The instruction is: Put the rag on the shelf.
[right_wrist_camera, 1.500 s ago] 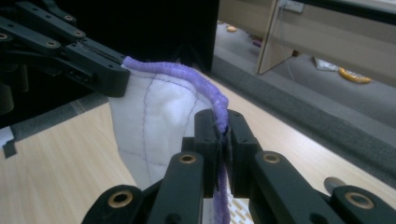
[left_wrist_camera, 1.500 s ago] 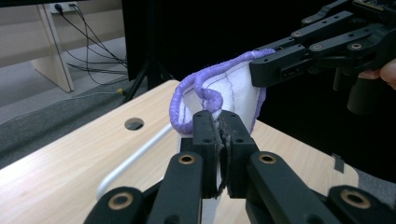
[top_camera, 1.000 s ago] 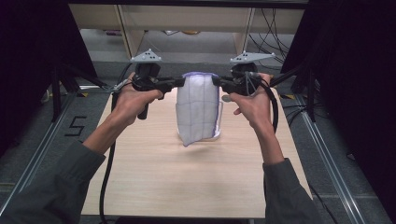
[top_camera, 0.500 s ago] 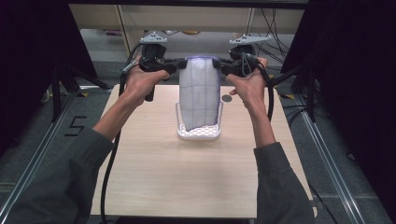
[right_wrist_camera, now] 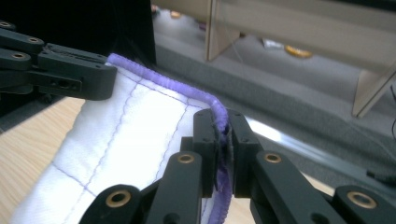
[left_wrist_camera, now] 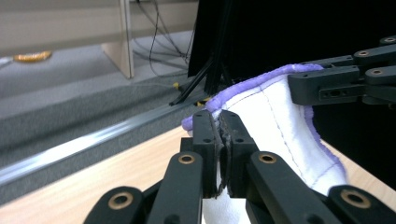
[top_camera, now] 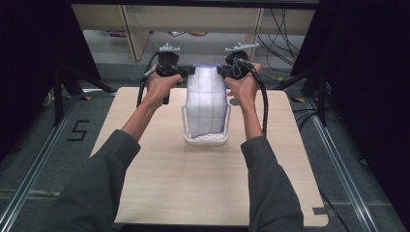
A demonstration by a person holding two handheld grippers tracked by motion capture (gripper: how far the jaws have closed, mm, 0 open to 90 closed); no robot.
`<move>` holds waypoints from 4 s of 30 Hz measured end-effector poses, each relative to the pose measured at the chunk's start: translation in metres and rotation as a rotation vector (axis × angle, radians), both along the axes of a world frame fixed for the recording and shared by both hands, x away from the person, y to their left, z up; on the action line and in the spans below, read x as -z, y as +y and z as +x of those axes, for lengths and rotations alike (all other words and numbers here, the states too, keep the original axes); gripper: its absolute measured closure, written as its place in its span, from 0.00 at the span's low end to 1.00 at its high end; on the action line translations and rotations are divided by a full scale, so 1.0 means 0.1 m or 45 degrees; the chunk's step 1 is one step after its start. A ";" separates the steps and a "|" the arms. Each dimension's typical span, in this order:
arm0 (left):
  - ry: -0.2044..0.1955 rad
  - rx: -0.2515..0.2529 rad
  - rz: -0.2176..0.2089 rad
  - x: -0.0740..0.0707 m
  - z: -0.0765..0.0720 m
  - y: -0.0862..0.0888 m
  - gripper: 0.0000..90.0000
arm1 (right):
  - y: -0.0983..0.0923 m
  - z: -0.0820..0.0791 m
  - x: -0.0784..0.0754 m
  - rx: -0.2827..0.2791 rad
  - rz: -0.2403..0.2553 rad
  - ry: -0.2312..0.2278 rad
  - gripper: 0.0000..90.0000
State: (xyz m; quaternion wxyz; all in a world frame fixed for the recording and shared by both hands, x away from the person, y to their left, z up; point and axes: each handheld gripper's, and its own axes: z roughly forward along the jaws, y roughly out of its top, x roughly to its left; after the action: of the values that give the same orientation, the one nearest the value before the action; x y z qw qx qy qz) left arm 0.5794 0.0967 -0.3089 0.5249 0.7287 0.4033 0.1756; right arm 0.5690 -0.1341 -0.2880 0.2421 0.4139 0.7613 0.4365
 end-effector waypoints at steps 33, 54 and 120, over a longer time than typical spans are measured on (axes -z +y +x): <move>0.192 0.058 0.123 0.55 0.09 -0.05 0.95 | 0.00 0.26 0.72 0.027 -0.120 0.327 0.92; 0.249 0.024 0.104 0.65 0.08 0.04 0.70 | -0.08 0.30 0.74 0.141 -0.032 0.362 0.60; 0.179 0.244 -0.012 0.89 -1.60 0.71 0.28 | -0.58 -1.32 0.65 -0.118 0.078 0.138 0.41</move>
State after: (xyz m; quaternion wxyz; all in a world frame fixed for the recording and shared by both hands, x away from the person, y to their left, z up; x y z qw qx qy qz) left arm 0.4197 0.1676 -0.3980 0.5131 0.7720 0.3683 0.0711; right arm 0.4371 -0.1922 -0.3531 0.1672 0.4085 0.7780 0.4471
